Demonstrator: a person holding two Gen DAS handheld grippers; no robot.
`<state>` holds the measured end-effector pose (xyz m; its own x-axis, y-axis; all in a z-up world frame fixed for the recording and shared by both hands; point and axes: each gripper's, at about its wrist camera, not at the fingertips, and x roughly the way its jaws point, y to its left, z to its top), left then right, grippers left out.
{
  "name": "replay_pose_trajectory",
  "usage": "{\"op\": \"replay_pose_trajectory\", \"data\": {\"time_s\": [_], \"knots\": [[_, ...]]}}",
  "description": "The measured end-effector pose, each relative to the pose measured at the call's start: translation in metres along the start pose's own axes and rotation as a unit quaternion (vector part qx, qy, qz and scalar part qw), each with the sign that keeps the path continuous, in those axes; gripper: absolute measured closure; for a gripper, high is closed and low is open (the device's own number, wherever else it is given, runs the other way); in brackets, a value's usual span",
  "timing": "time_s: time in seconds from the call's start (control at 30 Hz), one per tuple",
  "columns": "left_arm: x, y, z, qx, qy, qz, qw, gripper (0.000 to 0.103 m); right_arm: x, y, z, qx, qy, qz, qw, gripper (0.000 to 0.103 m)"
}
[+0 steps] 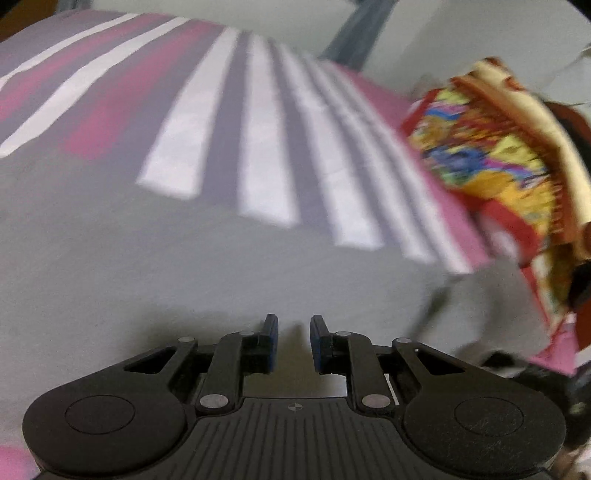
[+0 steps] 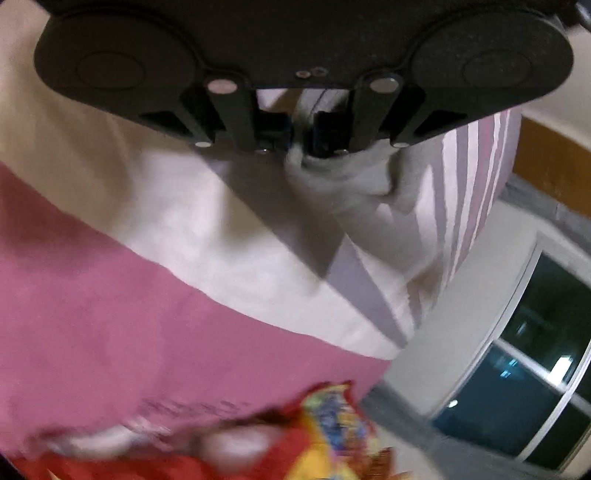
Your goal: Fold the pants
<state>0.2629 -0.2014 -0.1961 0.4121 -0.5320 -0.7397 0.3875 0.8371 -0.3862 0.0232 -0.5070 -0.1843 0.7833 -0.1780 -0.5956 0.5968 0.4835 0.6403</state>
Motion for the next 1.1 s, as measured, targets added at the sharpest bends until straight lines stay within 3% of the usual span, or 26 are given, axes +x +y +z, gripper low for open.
{"op": "replay_pose_trajectory", "data": {"time_s": [0.1,0.17,0.3,0.47,0.67,0.8,0.9,1.0,1.1], "knots": [[0.003,0.022,-0.013,-0.002,0.015,0.024,0.9996,0.086,0.002,0.004,0.000,-0.049,-0.008,-0.017,0.999,0.081],[0.001,0.032,-0.019,-0.010,0.016,0.019,0.9996,0.086,0.002,0.013,0.002,-0.072,-0.014,-0.021,0.997,0.079],[-0.002,0.030,-0.024,-0.005,0.016,0.020,0.9997,0.086,0.004,0.003,0.018,-0.001,-0.011,0.008,1.000,0.078],[0.000,0.031,-0.025,-0.006,0.016,0.021,0.9996,0.086,-0.015,-0.016,0.019,0.010,-0.041,-0.049,0.998,0.073],[0.003,0.031,-0.024,-0.010,0.013,0.021,0.9997,0.086,-0.039,-0.017,0.026,-0.073,-0.064,-0.083,0.992,0.070],[0.002,0.032,-0.025,-0.010,0.013,0.020,0.9997,0.086,-0.050,-0.012,0.031,-0.079,-0.094,-0.069,0.990,0.065],[0.003,0.031,-0.024,-0.010,0.013,0.021,0.9996,0.086,-0.040,-0.008,0.027,-0.079,-0.057,-0.033,0.995,0.069],[0.001,0.032,-0.024,-0.014,0.013,0.020,0.9996,0.086,-0.026,-0.014,0.021,-0.056,-0.021,-0.049,0.997,0.077],[0.001,0.034,-0.025,-0.013,0.013,0.017,0.9997,0.086,-0.022,-0.021,0.018,-0.026,-0.012,-0.047,0.998,0.080]]}}
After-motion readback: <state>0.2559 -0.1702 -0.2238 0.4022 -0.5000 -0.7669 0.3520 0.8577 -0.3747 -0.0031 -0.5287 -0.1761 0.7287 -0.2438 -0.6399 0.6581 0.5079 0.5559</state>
